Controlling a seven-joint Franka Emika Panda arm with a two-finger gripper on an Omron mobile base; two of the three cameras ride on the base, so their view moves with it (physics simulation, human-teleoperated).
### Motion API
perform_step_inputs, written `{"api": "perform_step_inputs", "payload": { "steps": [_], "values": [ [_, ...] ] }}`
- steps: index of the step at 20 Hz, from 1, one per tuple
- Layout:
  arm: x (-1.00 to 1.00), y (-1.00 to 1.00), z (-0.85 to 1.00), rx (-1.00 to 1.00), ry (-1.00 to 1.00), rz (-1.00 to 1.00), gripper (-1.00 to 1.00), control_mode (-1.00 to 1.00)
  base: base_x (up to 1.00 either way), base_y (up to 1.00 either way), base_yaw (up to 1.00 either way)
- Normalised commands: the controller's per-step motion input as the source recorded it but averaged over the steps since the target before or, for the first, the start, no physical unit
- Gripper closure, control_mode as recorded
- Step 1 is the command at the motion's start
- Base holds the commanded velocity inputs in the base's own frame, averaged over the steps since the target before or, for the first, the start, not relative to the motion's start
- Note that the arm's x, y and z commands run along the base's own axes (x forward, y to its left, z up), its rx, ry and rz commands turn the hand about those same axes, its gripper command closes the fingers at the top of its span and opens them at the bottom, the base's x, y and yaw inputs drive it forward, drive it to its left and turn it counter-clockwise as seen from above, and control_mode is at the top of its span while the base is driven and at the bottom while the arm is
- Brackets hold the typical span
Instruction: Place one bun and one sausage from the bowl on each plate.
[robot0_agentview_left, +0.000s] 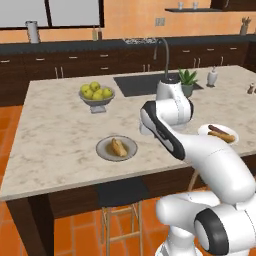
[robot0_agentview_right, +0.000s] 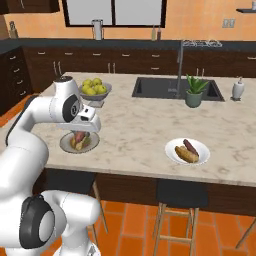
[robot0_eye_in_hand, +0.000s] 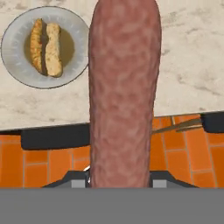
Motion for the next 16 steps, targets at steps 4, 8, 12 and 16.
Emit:
{"api": "perform_step_inputs", "payload": {
  "steps": [4,8,12,16],
  "values": [
    [0.00,0.00,0.00,0.00,0.00,0.00,1.00,1.00,0.52,0.61,0.00],
    [0.00,0.00,0.00,0.00,0.00,0.00,1.00,1.00,0.67,0.34,0.00],
    [0.21,0.13,-0.13,0.00,0.02,0.01,1.00,-1.00,0.23,0.11,0.00],
    [0.65,0.42,-0.52,0.00,0.12,0.05,1.00,-1.00,0.00,0.00,0.00]
  ]
}}
